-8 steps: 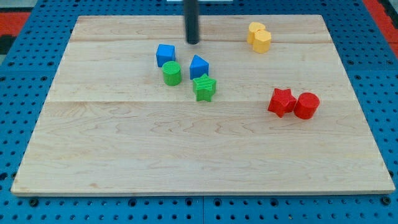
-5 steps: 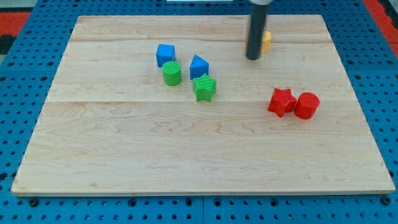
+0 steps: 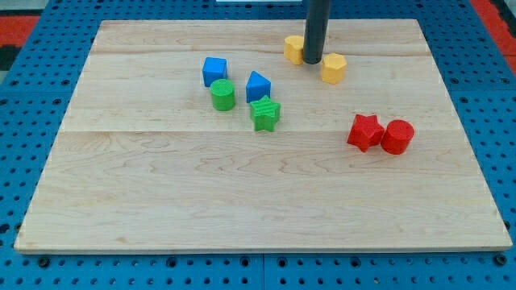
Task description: Separate the yellow blocks
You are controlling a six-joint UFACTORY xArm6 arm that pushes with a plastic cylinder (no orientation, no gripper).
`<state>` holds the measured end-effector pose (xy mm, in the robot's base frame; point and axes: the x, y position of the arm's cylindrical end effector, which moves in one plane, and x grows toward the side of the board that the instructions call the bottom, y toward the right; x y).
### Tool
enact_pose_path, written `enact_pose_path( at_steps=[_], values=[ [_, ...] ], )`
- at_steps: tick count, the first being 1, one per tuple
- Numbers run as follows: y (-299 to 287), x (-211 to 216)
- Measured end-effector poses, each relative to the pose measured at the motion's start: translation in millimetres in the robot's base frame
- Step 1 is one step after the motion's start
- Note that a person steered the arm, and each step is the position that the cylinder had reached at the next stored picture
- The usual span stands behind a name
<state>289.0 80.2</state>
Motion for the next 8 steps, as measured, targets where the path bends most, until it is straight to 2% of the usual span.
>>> enact_pose_path(
  at_steps=[1,2,3,5,6,7,8],
  values=[
    [4.2,-14.9],
    [9.4,-48.9],
    [-24.5,-68.8],
    [-32.6,-19.2],
    [-26.4,-45.6],
    [-51.8,-59.7],
    [-138.6,-59.7]
  ],
)
